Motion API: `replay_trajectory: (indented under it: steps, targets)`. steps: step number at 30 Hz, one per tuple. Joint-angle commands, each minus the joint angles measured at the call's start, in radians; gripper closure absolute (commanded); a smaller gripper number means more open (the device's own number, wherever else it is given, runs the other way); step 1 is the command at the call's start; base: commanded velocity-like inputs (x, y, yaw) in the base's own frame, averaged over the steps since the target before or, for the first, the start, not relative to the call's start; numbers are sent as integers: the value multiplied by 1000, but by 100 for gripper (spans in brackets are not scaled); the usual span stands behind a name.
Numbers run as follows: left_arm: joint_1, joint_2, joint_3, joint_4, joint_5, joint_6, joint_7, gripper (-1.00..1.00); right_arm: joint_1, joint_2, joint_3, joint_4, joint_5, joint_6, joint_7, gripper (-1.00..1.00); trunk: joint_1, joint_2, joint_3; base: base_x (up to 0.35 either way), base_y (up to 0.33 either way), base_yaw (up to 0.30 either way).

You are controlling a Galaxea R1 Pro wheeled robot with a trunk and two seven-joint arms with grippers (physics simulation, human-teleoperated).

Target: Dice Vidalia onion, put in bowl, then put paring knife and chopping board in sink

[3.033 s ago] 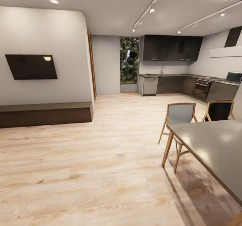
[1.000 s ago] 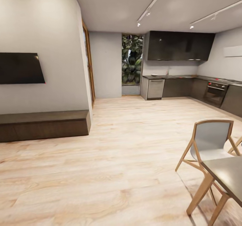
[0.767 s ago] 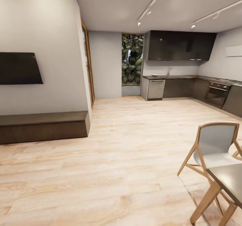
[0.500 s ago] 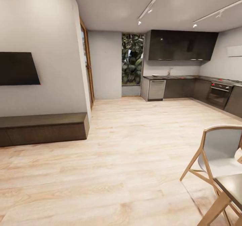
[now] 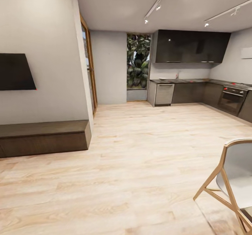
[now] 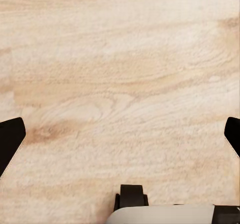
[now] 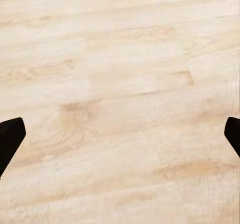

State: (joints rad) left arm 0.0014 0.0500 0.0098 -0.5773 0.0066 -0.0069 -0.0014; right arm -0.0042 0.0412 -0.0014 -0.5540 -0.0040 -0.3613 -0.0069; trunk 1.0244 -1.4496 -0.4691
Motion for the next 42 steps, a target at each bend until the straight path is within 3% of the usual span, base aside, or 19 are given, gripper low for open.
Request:
replay_trajectory:
  steps: [1, 42]
  targets:
    - [0, 0, 1, -1, 1, -1, 0, -100, 0, 0, 0, 1, -1, -3, -1, -100, 1, 0, -1, 344, 0, 0]
    - [0, 1, 1, -1, 0, -1, 0, -100, 0, 0, 0, 1, 0, -3, -1, -100, 1, 0, -1, 344, 0, 0]
